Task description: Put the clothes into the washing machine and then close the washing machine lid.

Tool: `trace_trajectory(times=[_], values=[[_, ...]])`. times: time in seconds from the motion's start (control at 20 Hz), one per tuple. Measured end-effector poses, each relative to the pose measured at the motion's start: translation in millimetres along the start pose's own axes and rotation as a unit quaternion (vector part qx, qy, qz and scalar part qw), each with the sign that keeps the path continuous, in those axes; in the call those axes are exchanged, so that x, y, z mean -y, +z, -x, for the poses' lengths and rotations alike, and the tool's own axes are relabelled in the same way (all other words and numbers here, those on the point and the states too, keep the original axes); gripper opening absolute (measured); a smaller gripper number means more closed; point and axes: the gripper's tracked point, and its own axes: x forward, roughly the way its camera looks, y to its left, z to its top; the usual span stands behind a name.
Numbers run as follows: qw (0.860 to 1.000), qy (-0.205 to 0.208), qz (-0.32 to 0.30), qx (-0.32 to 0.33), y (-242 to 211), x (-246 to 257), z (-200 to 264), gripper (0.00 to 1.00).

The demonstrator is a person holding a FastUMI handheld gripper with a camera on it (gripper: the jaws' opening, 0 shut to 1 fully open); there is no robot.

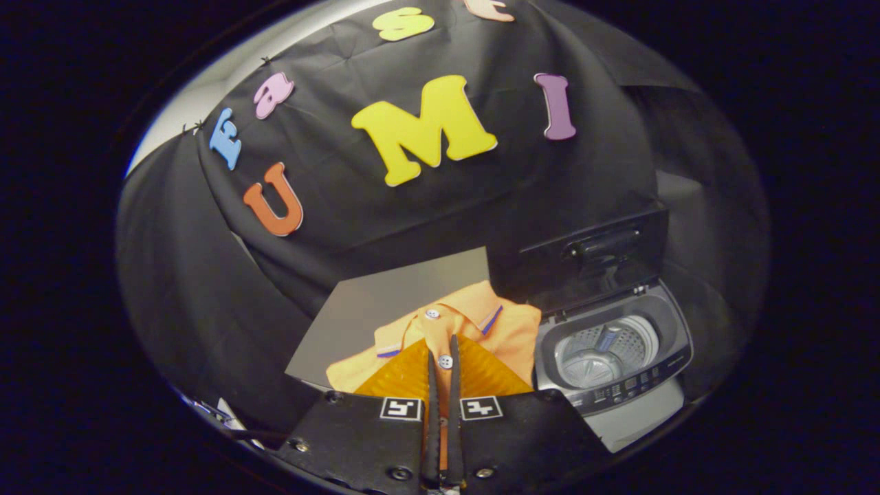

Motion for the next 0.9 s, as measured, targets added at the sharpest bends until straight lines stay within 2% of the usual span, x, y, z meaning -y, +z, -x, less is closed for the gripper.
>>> trace_trajectory(times=[0.25,0.45,0.65,0.9], values=[[0.998,-0.031,0.011,0.058,60.3,77.8,44.6,0.07],[0.995,-0.056,0.028,0.084,97.0,138.9,60.5,0.07],[0.991,-0.095,0.024,0.093,123.5,198.1,57.3,0.08],[0.992,-0.112,0.015,0.062,111.2,246.0,24.0,0.08]])
